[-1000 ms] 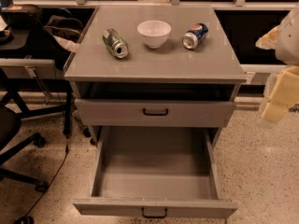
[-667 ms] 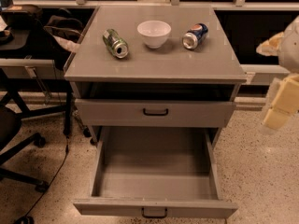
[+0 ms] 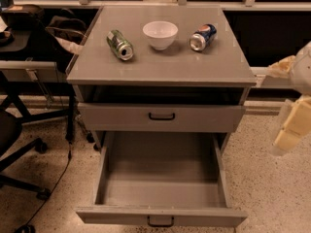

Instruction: Close middle drawer

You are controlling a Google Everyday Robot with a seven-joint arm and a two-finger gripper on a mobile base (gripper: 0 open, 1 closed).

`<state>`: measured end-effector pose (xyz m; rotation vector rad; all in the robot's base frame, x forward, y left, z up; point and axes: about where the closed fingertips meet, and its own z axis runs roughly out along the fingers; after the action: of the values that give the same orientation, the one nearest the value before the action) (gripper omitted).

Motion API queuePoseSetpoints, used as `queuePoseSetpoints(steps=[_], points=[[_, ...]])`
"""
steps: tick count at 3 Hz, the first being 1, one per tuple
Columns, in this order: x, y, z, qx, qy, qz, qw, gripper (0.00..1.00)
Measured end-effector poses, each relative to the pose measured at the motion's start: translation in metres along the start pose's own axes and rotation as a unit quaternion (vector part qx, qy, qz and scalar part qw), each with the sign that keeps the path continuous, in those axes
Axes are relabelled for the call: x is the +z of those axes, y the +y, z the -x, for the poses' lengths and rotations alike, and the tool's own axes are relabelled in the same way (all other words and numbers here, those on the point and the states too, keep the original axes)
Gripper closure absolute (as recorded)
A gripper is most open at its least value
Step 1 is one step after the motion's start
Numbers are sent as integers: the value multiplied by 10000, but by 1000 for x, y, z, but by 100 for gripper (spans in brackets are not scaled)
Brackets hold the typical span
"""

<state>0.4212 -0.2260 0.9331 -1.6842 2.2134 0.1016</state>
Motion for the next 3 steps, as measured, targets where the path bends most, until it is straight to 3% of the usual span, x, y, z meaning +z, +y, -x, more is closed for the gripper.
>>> queuePoseSetpoints(steps=[1,3], points=[[42,19,-21,191,-4,371,9991,0],[84,25,-29,362,-197,402,9983,0]])
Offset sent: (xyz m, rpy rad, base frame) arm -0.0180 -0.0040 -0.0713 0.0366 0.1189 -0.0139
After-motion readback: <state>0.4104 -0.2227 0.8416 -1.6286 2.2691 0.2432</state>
